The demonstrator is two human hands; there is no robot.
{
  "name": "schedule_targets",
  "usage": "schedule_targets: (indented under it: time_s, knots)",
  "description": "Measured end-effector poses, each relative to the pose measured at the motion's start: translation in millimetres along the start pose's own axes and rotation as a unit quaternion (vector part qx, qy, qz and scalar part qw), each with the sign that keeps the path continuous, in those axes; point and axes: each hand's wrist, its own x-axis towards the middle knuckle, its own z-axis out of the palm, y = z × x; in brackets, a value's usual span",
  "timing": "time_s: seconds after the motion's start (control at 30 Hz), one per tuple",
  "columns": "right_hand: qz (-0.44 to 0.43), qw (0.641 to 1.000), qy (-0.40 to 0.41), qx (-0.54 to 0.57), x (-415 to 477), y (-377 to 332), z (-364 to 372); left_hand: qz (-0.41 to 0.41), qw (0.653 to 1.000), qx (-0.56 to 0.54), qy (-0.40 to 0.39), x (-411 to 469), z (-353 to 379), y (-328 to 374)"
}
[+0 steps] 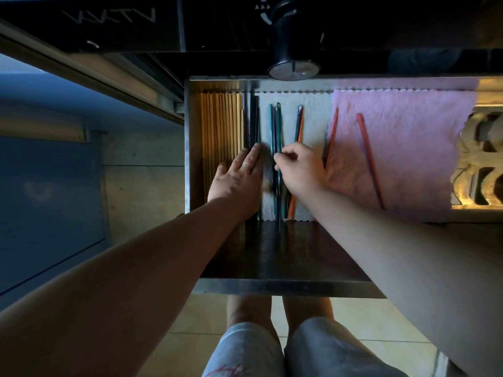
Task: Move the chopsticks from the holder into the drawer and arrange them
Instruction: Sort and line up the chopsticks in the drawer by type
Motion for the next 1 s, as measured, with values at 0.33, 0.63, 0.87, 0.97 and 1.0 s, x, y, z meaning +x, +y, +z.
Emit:
schedule_targets:
  time_s: [0.33,0.63,0.87,0.97,1.0]
  knots:
    - [0.068,0.985,-0.026,-0.157,22,-17,30,0.036,0.995,0.089,-0.004,1,3,-18]
    - [0.036,0.981,-0.007,-0.192,28,-24,36,0.026,0.999,0.015,-0.019,1,3,-18]
    - [0.012,0.983,-0.034,-0.177,5,-30,22,0.019,0.999,-0.035,-0.006,0,4,-16]
    - [0.021,0.983,-0.066,-0.170,1,-29,18,0.017,0.999,-0.029,0.012,0,5,-17]
    - [0.026,0.984,-0.072,-0.164,1,-28,16,0.021,0.999,-0.019,0.022,1,5,-17]
